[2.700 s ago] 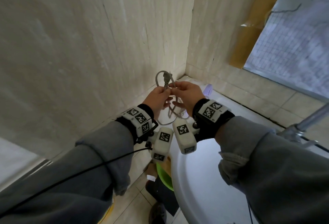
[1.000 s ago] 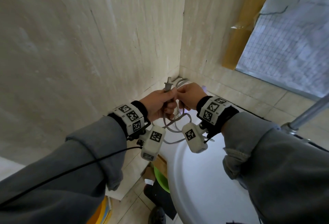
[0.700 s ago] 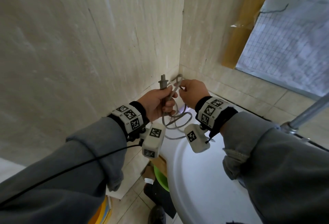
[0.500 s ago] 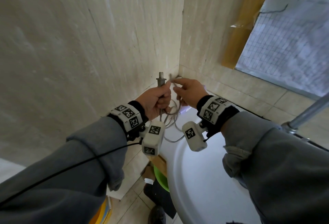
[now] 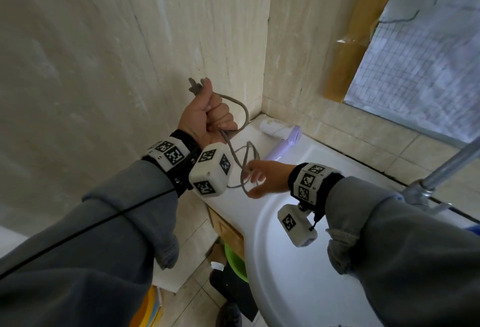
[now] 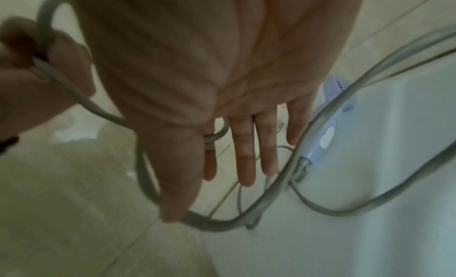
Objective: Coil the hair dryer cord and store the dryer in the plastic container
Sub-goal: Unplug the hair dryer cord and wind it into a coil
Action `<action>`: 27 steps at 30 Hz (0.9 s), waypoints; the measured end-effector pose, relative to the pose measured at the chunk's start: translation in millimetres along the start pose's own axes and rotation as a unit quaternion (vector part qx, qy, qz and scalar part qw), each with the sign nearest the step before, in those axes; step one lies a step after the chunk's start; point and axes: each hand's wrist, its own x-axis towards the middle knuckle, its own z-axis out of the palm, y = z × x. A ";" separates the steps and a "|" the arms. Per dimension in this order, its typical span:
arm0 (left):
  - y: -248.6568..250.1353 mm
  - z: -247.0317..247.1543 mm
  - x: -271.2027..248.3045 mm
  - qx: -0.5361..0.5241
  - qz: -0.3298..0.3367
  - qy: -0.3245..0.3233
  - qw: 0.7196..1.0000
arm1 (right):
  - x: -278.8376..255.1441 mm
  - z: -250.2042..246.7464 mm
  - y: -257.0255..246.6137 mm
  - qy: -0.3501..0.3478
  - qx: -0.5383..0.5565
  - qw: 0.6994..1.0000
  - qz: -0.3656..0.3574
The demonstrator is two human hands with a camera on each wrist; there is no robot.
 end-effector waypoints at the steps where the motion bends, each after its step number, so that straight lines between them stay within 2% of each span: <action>1: 2.2 0.8 -0.9 0.012 -0.001 -0.002 1.000 | 0.9 0.3 1.4 0.000 -0.016 1.000 0.008; 3: 6.8 -1.0 -2.4 0.058 -0.011 -0.006 0.998 | 1.5 -6.0 6.7 0.033 0.000 0.999 0.032; 5: 9.7 -7.5 -3.4 0.126 -0.023 -0.003 0.992 | -1.0 -16.1 13.3 0.071 0.134 0.987 0.060; 7: 8.9 -15.1 -4.1 0.180 -0.029 0.006 0.983 | -4.7 -26.0 18.7 0.078 0.305 0.947 0.063; 9: 6.6 -21.9 -3.5 0.205 -0.025 0.016 0.978 | -8.6 -32.3 20.5 0.071 0.413 0.906 0.053; 13: 8.4 -31.6 -1.3 0.257 0.000 0.042 0.965 | -15.1 -38.0 20.7 0.072 0.340 0.937 0.032; 15: 12.3 -39.5 -0.6 0.312 0.018 0.063 0.948 | -14.9 -42.0 32.4 0.062 0.351 0.934 0.015; 17: 14.9 -48.5 -1.7 0.397 0.031 0.087 0.913 | -16.7 -47.3 42.9 0.070 0.363 0.929 0.014; 19: 15.2 -54.8 -4.1 0.493 0.031 0.105 0.863 | -19.1 -53.6 48.7 0.093 0.335 0.937 0.039; 21: 14.0 -56.2 -7.3 0.563 0.020 0.118 0.818 | -23.2 -58.7 47.1 0.096 0.196 0.973 0.071; 23: 11.2 -55.3 -9.8 0.606 0.007 0.117 0.787 | -22.6 -58.6 45.9 0.103 0.055 0.989 0.087; 25: 8.2 -53.3 -12.0 0.639 -0.004 0.111 0.761 | -19.8 -58.6 44.3 0.153 0.051 0.981 0.108; 27: 6.6 -52.8 -13.9 0.677 -0.008 0.104 0.728 | -15.1 -64.6 44.8 0.229 0.119 0.956 0.140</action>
